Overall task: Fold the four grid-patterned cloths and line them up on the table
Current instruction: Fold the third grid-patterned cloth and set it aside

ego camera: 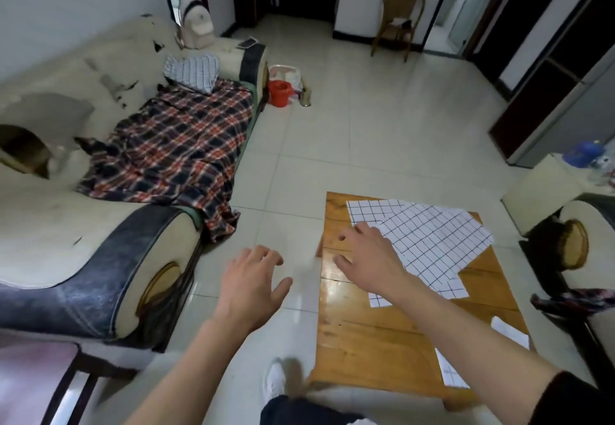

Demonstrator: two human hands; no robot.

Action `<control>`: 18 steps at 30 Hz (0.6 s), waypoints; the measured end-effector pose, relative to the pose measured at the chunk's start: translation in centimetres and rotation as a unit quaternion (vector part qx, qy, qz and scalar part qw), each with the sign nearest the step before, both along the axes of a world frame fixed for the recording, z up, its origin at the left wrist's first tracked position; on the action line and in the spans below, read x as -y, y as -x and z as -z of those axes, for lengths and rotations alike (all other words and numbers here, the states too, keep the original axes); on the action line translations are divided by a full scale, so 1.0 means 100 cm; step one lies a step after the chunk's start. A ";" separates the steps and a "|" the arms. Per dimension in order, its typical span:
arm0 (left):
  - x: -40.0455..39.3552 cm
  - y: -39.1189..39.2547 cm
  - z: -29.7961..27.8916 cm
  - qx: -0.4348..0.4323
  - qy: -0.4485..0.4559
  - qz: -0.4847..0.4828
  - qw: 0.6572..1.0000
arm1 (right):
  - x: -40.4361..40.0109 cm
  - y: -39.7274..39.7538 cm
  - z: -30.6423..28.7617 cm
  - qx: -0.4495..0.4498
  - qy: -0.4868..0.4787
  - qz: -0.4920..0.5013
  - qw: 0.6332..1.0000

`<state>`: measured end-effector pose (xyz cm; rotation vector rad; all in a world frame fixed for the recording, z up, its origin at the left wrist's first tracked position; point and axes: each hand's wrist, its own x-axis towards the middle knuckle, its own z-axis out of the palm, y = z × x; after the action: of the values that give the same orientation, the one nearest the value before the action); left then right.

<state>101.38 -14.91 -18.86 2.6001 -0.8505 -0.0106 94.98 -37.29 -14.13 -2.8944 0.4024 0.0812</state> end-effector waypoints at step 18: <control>0.108 -0.305 -0.055 0.022 -0.067 0.118 0.991 | 0.077 -0.225 -0.007 0.041 -0.038 0.087 0.995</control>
<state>131.87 -25.69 -13.31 2.6146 -1.2074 -0.0785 117.52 -45.02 -13.43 -2.7641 0.6202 -0.0494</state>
